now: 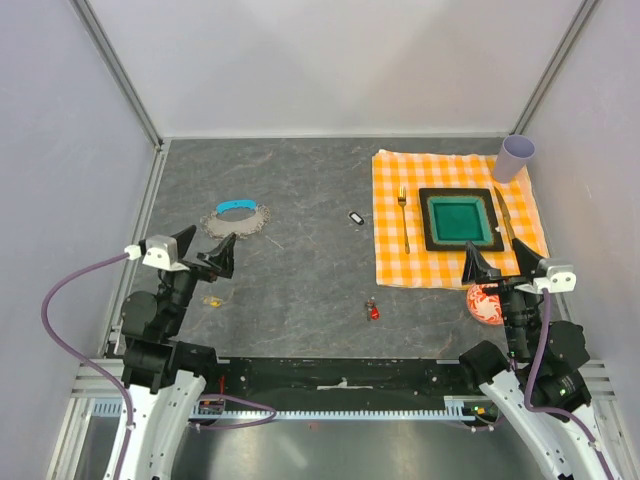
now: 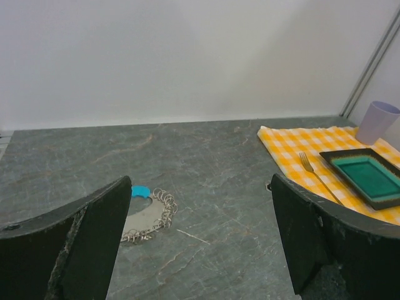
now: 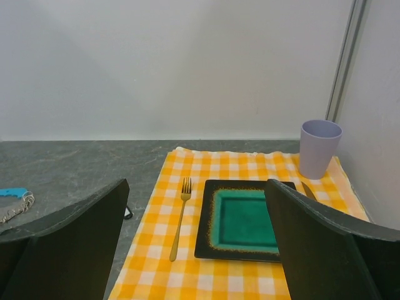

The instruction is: Put the keys on the keyring

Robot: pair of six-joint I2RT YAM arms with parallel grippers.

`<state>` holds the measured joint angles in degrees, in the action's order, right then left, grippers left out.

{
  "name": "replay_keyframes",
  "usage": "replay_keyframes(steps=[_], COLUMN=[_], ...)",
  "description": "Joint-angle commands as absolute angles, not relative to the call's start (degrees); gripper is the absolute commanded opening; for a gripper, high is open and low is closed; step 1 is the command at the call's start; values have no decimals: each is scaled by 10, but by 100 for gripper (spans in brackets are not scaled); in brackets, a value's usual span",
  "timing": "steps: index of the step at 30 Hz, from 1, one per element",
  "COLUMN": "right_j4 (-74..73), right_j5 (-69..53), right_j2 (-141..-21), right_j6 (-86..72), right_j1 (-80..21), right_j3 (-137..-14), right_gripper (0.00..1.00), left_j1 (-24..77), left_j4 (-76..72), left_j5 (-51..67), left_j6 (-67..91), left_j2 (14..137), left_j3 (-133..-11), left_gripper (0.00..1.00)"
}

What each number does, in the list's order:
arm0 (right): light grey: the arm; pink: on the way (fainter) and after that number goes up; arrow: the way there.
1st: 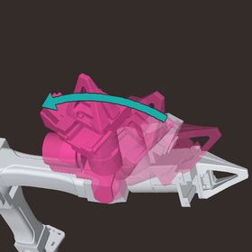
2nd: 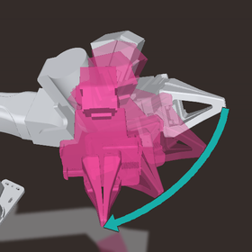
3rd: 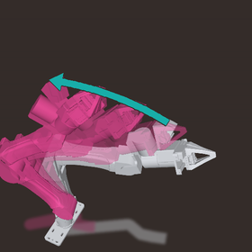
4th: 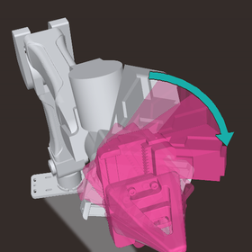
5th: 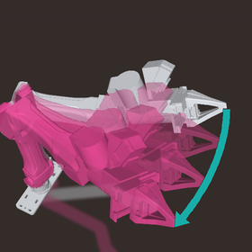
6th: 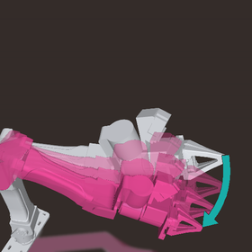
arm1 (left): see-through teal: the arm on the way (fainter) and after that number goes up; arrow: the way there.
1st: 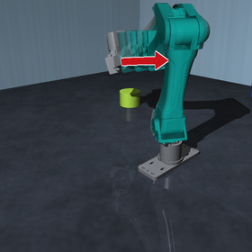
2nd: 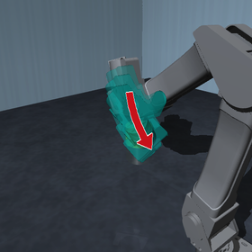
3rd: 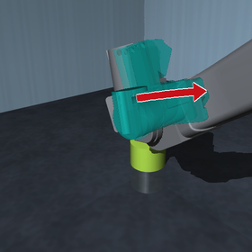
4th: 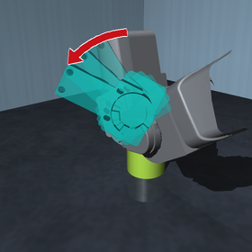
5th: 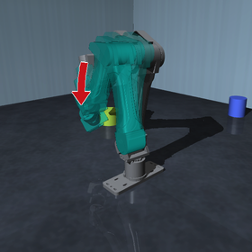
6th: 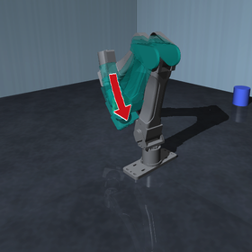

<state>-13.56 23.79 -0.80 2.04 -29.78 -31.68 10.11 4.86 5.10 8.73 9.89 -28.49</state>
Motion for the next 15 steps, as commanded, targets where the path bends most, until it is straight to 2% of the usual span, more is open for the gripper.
replay_keyframes(steps=[1, 7, 15], right_j4=[-131, -124, -112], right_j5=[234, 251, 273], right_j2=[-4, -2, -3], right_j6=[11, -17, -19], right_j1=[-301, -300, -301], right_j3=[-326, -316, -301], right_gripper=[98, 98, 98], left_j1=[103, 103, 103], left_j4=[56, 83, 143], left_j5=[55, 64, 19], left_j6=[114, 151, 226], left_j2=[135, 227, 398], left_j3=[-313, -345, -393], left_gripper=[100, 100, 100])
